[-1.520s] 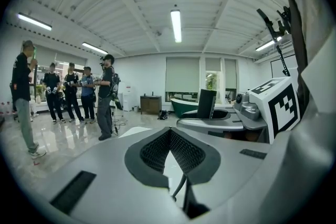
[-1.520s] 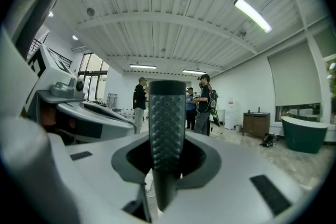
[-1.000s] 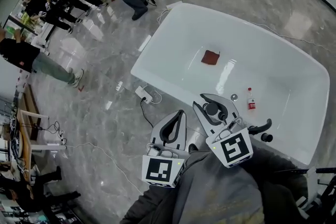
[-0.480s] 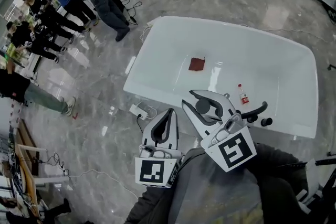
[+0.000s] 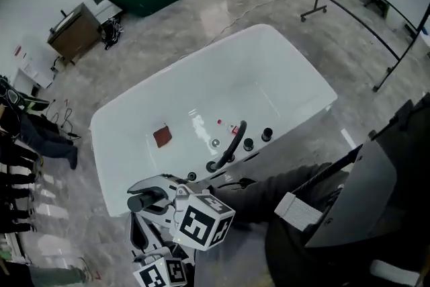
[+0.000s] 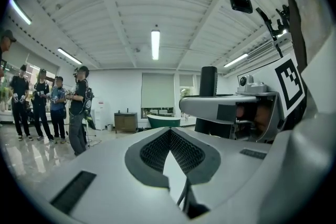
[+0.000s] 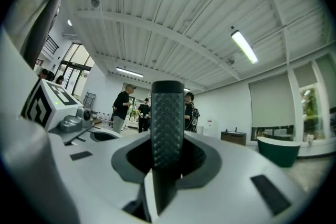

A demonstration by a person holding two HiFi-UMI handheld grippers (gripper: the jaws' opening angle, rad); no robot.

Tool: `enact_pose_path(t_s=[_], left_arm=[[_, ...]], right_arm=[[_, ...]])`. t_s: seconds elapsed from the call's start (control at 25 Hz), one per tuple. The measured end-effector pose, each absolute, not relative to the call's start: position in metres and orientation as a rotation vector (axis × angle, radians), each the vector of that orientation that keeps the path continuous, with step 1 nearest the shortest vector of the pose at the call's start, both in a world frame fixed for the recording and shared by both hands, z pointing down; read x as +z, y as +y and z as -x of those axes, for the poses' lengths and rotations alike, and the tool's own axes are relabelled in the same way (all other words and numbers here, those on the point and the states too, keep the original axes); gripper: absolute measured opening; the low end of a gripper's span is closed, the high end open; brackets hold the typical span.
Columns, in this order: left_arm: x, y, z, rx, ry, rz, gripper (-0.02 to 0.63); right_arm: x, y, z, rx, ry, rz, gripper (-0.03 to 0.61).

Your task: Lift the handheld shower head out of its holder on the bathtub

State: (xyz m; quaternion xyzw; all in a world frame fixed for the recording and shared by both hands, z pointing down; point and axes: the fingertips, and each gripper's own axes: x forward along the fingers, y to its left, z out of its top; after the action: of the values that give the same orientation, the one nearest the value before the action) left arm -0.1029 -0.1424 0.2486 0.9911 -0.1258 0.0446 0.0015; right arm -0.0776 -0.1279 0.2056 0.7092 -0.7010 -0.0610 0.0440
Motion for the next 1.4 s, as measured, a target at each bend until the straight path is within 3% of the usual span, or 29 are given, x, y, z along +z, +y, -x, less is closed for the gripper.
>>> enact_pose_path(t_s=[0.52, 0.88, 1.4], left_arm=[[0.225, -0.132, 0.137, 0.110, -0.386, -3.109, 0.002], [0.231, -0.142, 0.097, 0.046, -0.395, -3.144, 0.002], [0.250, -0.150, 0.100, 0.142, -0.479, -3.106, 0.002]], right_arm=[[0.189, -0.120, 0.111, -0.217, -2.122, -2.144, 0.098], [0.214, -0.128, 0.068, -0.204, -2.121, -2.138, 0.098], [0.227, -0.138, 0.065, -0.132, -2.169, -2.110, 0.098]])
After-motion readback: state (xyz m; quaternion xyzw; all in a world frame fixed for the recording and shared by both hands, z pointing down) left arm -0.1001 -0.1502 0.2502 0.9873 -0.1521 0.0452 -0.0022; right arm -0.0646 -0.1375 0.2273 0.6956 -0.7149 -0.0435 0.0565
